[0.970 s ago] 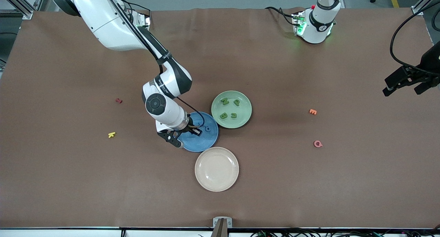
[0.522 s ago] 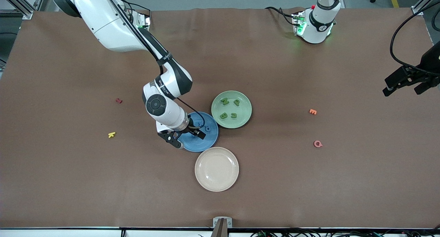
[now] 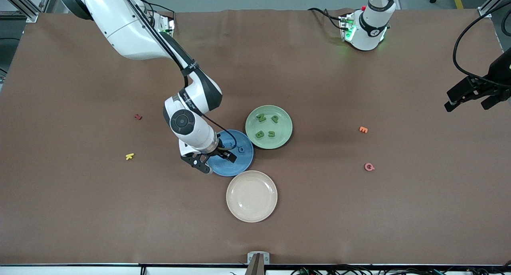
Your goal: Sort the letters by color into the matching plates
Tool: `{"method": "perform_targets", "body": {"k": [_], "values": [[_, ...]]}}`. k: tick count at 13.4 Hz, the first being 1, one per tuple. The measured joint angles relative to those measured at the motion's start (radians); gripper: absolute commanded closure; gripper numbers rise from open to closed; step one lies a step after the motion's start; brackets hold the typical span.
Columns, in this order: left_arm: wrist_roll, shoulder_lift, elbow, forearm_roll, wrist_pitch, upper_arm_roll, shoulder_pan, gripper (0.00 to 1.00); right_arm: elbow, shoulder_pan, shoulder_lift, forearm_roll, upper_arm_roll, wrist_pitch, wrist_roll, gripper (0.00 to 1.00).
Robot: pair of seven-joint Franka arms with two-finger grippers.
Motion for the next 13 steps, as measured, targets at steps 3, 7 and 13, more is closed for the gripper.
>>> {"method": "perform_targets", "body": {"k": [3, 7, 13], "values": [[0.0, 0.0, 0.0, 0.0, 0.0, 0.0, 0.0, 0.0, 0.053, -0.026, -0.008, -0.031, -0.005, -0.144, -0.099, 0.0], [0.0, 0.0, 0.0, 0.0, 0.0, 0.0, 0.0, 0.0, 0.064, -0.128, -0.094, -0.034, -0.009, -0.388, -0.346, 0.0], [0.0, 0.0, 0.0, 0.0, 0.0, -0.001, 0.0, 0.0, -0.138, -0.278, -0.345, -0.037, -0.011, -0.494, -0.64, 0.0]]}}
